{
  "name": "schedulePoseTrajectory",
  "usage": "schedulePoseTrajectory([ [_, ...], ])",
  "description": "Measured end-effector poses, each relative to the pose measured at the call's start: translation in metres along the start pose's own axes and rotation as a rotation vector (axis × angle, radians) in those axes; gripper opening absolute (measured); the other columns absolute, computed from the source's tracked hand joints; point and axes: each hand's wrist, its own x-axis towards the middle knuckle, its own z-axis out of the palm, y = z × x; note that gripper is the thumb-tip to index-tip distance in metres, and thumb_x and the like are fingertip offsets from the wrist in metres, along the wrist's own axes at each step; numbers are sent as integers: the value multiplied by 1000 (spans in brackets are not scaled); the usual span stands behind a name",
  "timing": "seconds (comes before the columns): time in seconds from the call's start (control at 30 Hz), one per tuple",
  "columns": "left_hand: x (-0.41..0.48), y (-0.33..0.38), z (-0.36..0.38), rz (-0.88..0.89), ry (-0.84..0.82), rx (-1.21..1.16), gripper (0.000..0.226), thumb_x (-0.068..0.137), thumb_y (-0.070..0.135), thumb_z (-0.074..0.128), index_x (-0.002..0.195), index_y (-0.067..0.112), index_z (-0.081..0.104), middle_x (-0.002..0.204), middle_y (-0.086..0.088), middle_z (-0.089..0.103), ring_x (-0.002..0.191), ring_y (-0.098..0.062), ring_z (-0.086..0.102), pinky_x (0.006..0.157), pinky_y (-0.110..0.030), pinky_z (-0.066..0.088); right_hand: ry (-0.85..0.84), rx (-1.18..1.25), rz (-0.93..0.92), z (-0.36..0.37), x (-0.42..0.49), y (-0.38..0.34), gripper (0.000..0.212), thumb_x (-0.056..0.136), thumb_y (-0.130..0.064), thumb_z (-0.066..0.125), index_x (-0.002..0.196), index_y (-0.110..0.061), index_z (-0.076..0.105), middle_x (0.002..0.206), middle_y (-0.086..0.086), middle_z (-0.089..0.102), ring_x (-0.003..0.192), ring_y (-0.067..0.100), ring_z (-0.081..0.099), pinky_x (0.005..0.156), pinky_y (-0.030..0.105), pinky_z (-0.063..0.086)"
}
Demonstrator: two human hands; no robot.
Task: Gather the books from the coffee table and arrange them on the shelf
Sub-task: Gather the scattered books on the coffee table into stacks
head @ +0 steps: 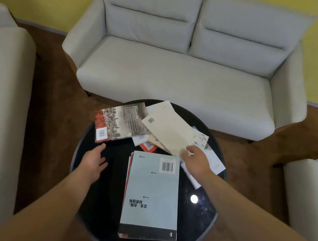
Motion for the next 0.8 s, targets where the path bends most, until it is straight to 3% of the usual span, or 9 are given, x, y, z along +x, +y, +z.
schedulePoseTrajectory([
  [0.13,21,25,8,60,12,-34,53,98,23,57,147,12,41,156,-12,34,143,-29,35,117,-42,32,-52,-427,-116,3,50,-5,61,99,-25,57,154,-12,34,158,11,34,145,31,33,120,41,30],
  [0.23,30,38,15,67,-21,70,43,102,21,51,143,10,45,149,-9,46,138,-26,41,115,-42,35,-81,-666,-113,2,66,-12,76,101,-43,52,161,-19,14,163,13,20,146,40,27,118,49,30],
  [0.33,35,45,16,47,-25,126,40,102,20,51,140,7,47,142,-11,52,132,-28,48,110,-43,41,-102,-848,-141,4,65,-9,75,98,-55,51,159,-28,16,159,12,24,141,40,31,112,52,36],
  [0.43,33,45,16,-29,-60,67,31,99,12,51,130,13,52,120,-11,61,105,-25,57,105,-43,44,0,-802,-135,-1,67,-13,63,96,-61,50,148,-26,39,147,15,43,132,36,42,108,49,40],
  [0.53,25,41,16,-93,-125,-47,23,93,13,50,115,16,54,95,-9,57,83,-22,53,105,-47,44,31,-667,-31,-3,72,-17,73,89,-61,62,143,-16,41,142,15,46,131,36,43,107,48,42],
  [0.67,11,43,16,-57,-172,-244,11,99,20,54,106,13,60,112,-12,66,107,-30,62,100,-52,48,63,-604,44,-1,72,-20,91,76,-61,76,142,-13,36,136,13,51,128,34,47,106,46,44],
  [0.73,5,46,17,-22,-185,-276,13,99,13,53,110,11,59,118,-15,66,110,-33,64,93,-52,53,91,-612,67,-10,73,-26,84,81,-54,75,143,-11,38,138,15,47,129,34,45,104,44,43],
  [0.8,-2,50,18,29,-206,-227,26,98,9,51,123,12,55,121,-15,67,108,-32,66,82,-50,57,98,-468,45,-21,74,-31,63,91,-39,70,139,-8,45,136,18,51,117,33,52,92,39,47],
])
